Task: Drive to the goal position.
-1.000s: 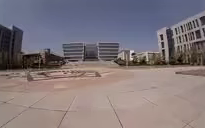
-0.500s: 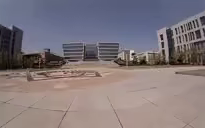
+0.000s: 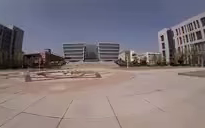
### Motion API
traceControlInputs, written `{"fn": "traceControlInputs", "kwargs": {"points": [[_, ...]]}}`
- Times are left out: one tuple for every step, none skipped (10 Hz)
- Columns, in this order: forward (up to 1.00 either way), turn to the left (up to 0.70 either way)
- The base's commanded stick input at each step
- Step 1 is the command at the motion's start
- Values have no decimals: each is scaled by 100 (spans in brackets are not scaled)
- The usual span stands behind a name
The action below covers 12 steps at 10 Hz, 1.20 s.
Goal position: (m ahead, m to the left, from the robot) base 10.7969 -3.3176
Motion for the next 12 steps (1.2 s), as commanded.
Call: {"fn": "traceControlInputs", "kwargs": {"points": [[66,0],[67,0],[67,0],[67,0],[66,0],[66,0],[66,0],[67,0],[68,0],[69,0],[70,0],[70,0]]}}
